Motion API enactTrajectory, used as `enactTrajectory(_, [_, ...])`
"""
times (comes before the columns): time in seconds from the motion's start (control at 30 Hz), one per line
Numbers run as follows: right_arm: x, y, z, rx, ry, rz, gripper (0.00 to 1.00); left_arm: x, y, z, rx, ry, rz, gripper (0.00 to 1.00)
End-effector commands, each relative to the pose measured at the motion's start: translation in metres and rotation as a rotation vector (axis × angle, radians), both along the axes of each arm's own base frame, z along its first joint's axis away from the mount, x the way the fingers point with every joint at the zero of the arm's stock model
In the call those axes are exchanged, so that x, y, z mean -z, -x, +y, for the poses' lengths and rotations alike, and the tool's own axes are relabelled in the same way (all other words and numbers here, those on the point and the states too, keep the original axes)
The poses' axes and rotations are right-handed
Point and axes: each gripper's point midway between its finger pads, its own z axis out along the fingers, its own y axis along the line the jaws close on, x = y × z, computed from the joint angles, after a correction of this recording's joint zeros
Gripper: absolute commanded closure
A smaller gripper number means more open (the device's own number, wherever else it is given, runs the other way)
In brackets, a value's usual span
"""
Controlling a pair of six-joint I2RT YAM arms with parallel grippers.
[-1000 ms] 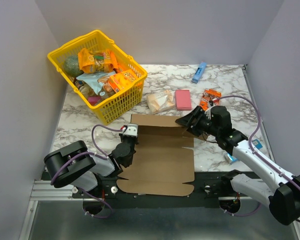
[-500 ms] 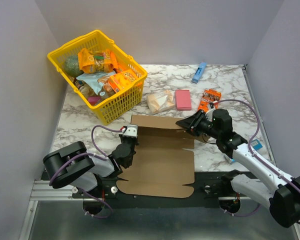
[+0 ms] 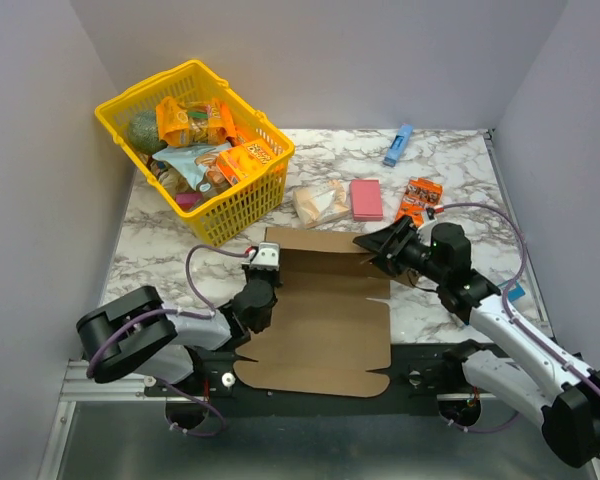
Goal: Fold the paper box
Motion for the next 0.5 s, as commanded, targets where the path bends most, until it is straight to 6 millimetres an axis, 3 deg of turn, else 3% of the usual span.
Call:
enactTrajectory(0.0, [-0.009,0.001,-0.021,0.052,0.117,-0.100,0.15,0.015,-0.001,0.016,-0.134,-0.046,0.150,1.00])
enactTrajectory(0.03, [-0.003,0.006,-0.027,0.059,0.159,-0.082,0.14,0.014,-0.002,0.017,-0.158,0.029,0.171,1.00])
enactTrajectory(0.2, [-0.005,0.023,-0.059,0.123,0.289,-0.171,0.13,0.015,0.003,0.024,-0.166,0.052,0.225,1.00])
enactTrajectory(0.33, [0.031,0.038,-0.074,0.129,0.378,-0.091,0.15,0.004,0.002,0.027,-0.168,0.071,0.222,1.00])
enactTrajectory(0.47, [0.072,0.044,-0.076,0.104,0.428,-0.004,0.18,0.004,0.004,0.028,-0.152,0.109,0.235,1.00])
